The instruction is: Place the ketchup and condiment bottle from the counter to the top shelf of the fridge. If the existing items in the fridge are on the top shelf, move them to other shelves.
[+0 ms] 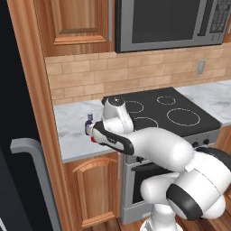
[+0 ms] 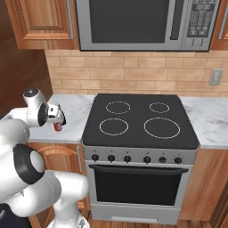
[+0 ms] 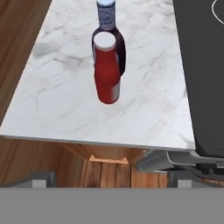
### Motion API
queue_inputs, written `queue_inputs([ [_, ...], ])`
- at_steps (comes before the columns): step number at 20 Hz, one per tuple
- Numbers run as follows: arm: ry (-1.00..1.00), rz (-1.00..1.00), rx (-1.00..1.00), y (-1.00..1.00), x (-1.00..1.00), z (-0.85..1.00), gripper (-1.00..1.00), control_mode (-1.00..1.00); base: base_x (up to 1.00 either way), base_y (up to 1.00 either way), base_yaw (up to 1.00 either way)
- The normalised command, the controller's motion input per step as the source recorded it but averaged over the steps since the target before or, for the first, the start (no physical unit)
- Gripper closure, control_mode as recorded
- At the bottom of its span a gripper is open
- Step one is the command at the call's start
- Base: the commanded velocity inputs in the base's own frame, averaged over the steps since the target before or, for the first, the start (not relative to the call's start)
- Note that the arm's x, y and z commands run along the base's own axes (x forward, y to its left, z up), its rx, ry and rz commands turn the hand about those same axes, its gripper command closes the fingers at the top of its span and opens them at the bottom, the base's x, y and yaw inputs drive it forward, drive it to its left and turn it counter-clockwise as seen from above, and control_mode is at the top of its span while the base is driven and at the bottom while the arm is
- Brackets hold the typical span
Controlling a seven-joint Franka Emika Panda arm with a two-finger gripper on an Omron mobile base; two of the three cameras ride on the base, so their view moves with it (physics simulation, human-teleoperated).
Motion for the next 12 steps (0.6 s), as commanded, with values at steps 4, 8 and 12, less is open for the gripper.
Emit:
queue_inputs([
  [4, 0.00, 0.00, 0.00, 0.00, 0.27, -0.12, -1.00, -1.00, 0.00, 0.00, 0.00],
  [8, -0.04, 0.00, 0.00, 0.09, 0.21, -0.08, -1.00, -1.00, 0.00, 0.00, 0.00],
  [12, -0.06, 0.00, 0.00, 0.09, 0.21, -0.05, -1.00, -1.00, 0.00, 0.00, 0.00],
])
